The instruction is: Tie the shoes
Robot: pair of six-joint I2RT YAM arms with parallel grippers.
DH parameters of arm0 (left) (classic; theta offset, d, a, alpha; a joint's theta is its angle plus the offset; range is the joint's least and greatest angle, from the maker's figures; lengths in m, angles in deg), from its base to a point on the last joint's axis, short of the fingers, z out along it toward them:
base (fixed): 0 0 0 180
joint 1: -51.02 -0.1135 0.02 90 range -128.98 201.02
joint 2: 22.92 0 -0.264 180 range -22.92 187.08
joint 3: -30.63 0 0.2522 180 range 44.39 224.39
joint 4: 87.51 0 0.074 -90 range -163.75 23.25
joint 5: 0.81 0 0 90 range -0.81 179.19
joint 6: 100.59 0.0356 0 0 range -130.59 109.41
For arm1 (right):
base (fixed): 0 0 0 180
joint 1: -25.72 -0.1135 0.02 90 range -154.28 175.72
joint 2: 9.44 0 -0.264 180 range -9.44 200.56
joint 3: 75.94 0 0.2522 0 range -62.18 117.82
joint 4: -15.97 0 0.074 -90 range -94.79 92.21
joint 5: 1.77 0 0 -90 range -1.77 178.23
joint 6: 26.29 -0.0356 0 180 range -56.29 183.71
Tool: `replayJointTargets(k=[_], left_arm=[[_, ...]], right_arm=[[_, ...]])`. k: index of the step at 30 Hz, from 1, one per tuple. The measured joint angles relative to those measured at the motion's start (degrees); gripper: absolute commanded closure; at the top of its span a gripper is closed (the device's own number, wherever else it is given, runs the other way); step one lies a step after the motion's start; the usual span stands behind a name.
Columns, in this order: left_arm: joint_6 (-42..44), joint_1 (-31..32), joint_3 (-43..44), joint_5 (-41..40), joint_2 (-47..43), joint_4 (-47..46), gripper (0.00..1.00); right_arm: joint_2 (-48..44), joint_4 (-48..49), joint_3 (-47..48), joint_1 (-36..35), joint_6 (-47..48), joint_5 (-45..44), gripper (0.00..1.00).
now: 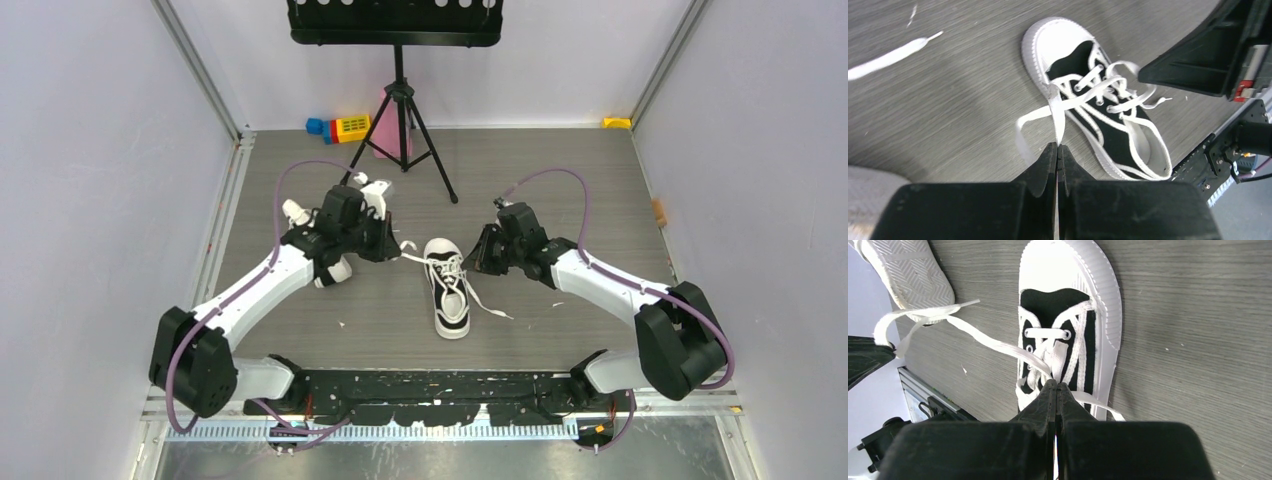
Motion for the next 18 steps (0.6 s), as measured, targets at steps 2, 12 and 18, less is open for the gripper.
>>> replayJointTargets(k=[2,12,18], left_arm=[[-0.63,-0.9,-0.87,-1.22,-1.6,1.36,1.0],[-3.04,-1.77,-2.91,-10.54,-9.75,7.85,1.0],[-3.96,-2.64,-3.61,-14.36,-13.35,10.64,1.0]], right_arm=[[0.0,-0.07,0.61,0.0,0.35,-0.02,1.0],[1.51,-0.85,4.7,0.02,1.29,1.16,0.49],[0.68,-3.06,5.4,0.24,3.45,-0.48,0.35]])
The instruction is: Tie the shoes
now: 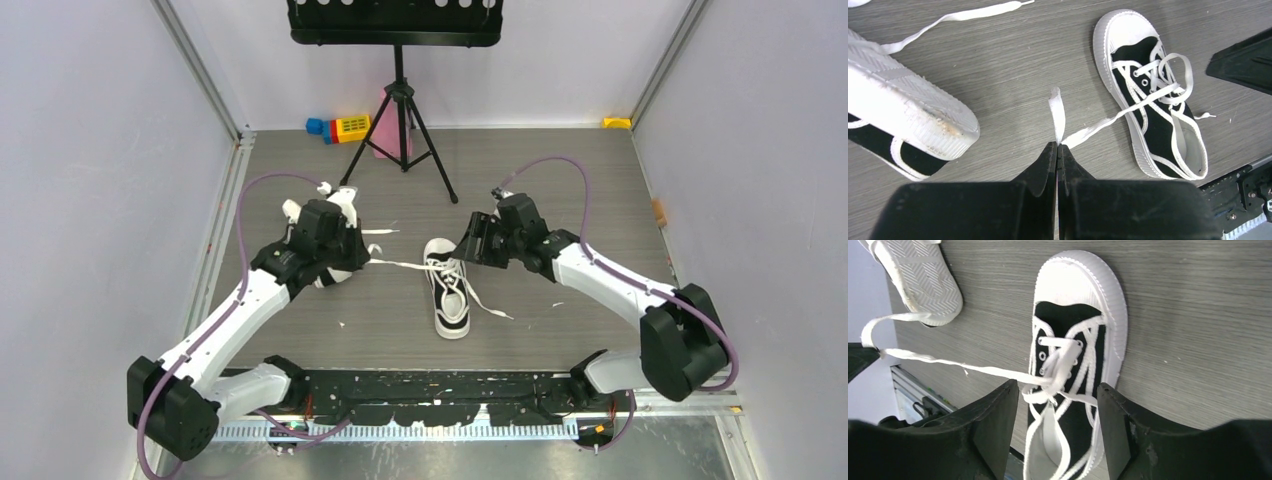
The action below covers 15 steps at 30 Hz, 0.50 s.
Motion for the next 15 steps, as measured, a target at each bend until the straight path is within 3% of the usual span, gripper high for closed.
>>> replayJointTargets(k=[4,8,15], left_arm=[[-0.09,-0.13,-1.25,-0.72,-0.76,0.7,1.0],[-0.09,-0.13,-2.19,-0.66,-0.7,0.81,1.0],[-0.02,-0.13,-2.97,-0.24,0.72,0.39,1.0]], right_arm=[[-4.33,-2.12,-2.67,0.61,1.77,-1.75,0.35],[-8.59,-4.04,-6.8,1.03,3.08,-2.69,0.28],[-10.08,-9.88,-10.71,0.96,7.98,-1.75,0.29]])
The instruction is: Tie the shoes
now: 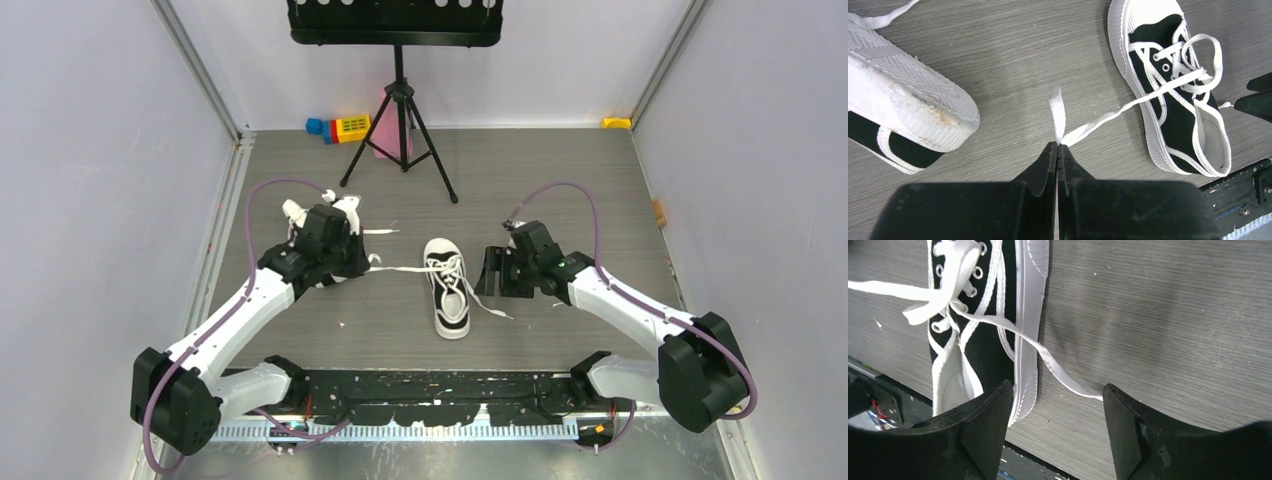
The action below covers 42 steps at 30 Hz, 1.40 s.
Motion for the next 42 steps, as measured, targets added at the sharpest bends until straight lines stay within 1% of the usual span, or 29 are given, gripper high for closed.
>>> replayJointTargets(k=[4,6,11,13,14,15,17,19,21,22,26,29,31,34,36,39,42], left_arm=[[0.02,-0.22,0.0,0.11,1.31,-0.39,1.0],[0.02,-0.57,0.0,0.2,1.86,-0.7,1.0],[0.0,-1.29,0.0,0.68,2.99,-1.29,1.0],[0.0,-1.64,0.0,1.05,3.23,-1.53,1.0],[0.0,-1.81,0.0,1.22,3.3,-1.64,1.0],[0.0,-1.92,0.0,1.36,3.39,-1.73,1.0],[0.0,-2.19,0.0,1.68,3.52,-2.05,1.0],[0.0,-2.6,0.0,2.14,3.74,-2.4,1.0],[0.0,-3.26,-0.07,2.91,3.93,-2.78,1.0],[-0.04,-3.72,-0.17,3.28,3.98,-2.95,1.0],[-0.07,-5.27,-0.9,4.5,4.02,-3.32,1.0],[-0.26,-5.79,-1.46,4.68,4.0,-3.23,1.0],[-0.63,-6.01,-1.7,4.48,4.0,-3.19,1.0],[-1.81,-6.23,-2.4,3.56,3.21,-2.84,1.0],[-2.64,-6.36,-3.67,1.92,1.09,-2.36,1.0],[-3.63,-6.86,-5.25,-1.97,-3.61,-0.57,1.0],[-5.18,-9.33,-5.97,-4.5,-8.02,1.03,1.0]], right_arm=[[0.17,-1.29,-0.22,-1.36,1.92,-0.66,0.34],[1.07,-1.97,-0.13,-2.82,2.49,-1.9,0.35],[6.23,-3.67,1.05,-7.89,3.21,-6.8,0.36],[8.59,-4.22,2.1,-9.79,3.56,-9.33,0.4],[9.75,-4.42,2.64,-10.51,3.65,-10.43,0.44],[10.78,-4.42,3.13,-10.99,3.78,-11.3,0.51],[12.57,-4.39,4.09,-11.34,4.04,-13.14,0.68],[14.36,-4.39,5.22,-11.34,3.89,-14.97,0.79],[15.63,-4.28,6.1,-11.32,3.67,-16.26,0.98],[15.98,-4.17,6.4,-11.32,3.67,-16.81,1.0],[15.06,-4.37,6.54,-11.23,2.43,-20.35,1.0],[10.54,-5.55,6.45,-10.12,1.11,-23.45,1.0],[4.39,-6.21,5.9,-7.1,-0.48,-24.9,1.0],[-5.29,-6.91,5.07,1.22,-2.67,-26.08,1.0],[-10.32,-7.65,4.83,6.8,-3.85,-26.75,1.0],[-13.31,-9.38,4.85,10.82,-5.05,-26.97,1.0],[-11.72,-11.67,4.92,13.42,-6.29,-26.95,1.0]])
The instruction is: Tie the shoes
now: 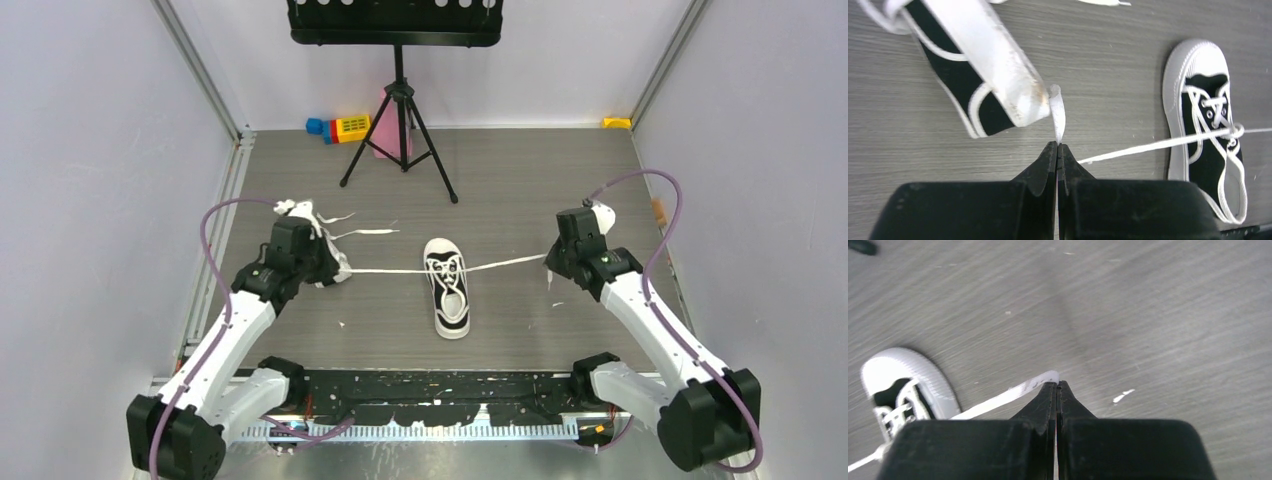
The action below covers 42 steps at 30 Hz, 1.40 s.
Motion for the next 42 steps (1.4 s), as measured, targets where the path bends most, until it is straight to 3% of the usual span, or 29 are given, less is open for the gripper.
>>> replayJointTargets(k=[5,12,19,29,30,31,33,36,42], left_arm=[[-2.84,-4.66,-2.47,2.12,-1.92,0.11,1.0],[-4.35,-4.92,-5.84,6.27,1.31,0.09,1.0],[-5.95,-4.92,-6.49,3.48,1.2,0.13,1.0],[-7.32,-3.56,-9.57,6.23,4.55,-1.88,1.0],[-7.3,-2.93,-9.86,6.27,4.79,-1.99,0.95],[-7.3,-2.4,-10.12,6.27,4.76,-2.05,0.82],[-7.06,-1.29,-10.56,6.23,4.31,-2.12,0.68],[-6.8,0.09,-10.67,5.84,2.75,-2.14,0.54],[-4.87,6.14,-8.39,1.22,0.92,-0.37,0.37]], right_arm=[[3.37,-3.56,-0.02,5.9,-3.23,-0.26,1.0],[3.78,-4.59,-0.09,8.55,-6.51,-4.0,1.0],[10.1,-5.51,-0.09,11.47,-9.79,-5.68,1.0],[11.41,-1.44,-1.01,13.03,-8.87,1.31,0.99],[11.02,-1.03,-1.4,13.05,-8.66,1.73,0.97],[10.54,-0.57,-1.84,13.05,-8.39,2.03,0.95],[8.9,0.09,-2.93,13.09,-7.69,2.62,0.71],[6.05,0.52,-4.0,13.16,-6.1,3.82,0.45],[0.87,0.96,-4.07,13.25,-2.64,6.97,0.25]])
